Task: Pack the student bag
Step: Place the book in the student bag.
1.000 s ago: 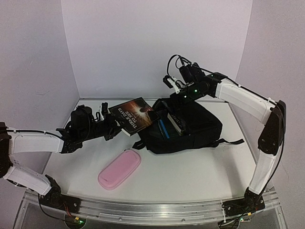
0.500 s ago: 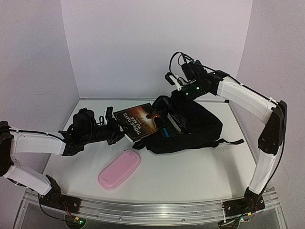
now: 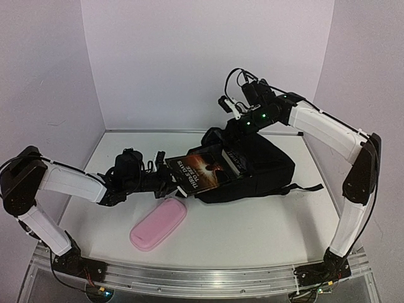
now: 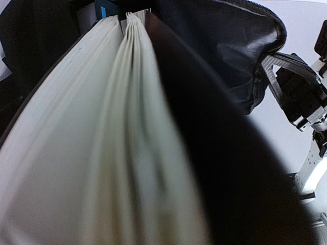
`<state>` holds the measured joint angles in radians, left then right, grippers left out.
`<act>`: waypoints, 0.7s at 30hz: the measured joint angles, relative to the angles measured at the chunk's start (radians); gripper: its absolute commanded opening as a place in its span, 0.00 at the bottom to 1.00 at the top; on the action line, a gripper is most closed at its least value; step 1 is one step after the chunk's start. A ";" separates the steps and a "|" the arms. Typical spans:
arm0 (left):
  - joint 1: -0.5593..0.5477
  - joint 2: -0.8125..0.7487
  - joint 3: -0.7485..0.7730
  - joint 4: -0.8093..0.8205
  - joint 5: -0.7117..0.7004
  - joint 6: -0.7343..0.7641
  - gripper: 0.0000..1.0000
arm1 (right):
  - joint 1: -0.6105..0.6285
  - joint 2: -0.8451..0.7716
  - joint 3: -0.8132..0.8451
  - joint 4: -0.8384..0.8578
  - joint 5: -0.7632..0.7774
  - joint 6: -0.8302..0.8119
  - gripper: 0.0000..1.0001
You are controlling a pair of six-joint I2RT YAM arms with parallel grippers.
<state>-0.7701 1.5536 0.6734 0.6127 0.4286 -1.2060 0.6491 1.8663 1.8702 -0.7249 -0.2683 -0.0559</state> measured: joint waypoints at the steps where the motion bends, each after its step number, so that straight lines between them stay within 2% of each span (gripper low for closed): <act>1: -0.003 0.007 0.011 0.000 0.000 0.000 0.00 | 0.000 -0.002 0.000 -0.001 0.000 0.000 0.00; 9: -0.046 0.050 0.093 0.023 0.011 0.003 0.00 | -0.002 -0.020 -0.001 -0.003 -0.018 0.000 0.00; 21: -0.048 0.114 0.216 0.010 -0.021 0.004 0.00 | -0.005 -0.068 -0.022 -0.004 -0.104 0.000 0.00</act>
<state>-0.8179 1.6675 0.8890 0.6228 0.4077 -1.2018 0.6445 1.7983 1.8478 -0.7290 -0.3719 -0.0563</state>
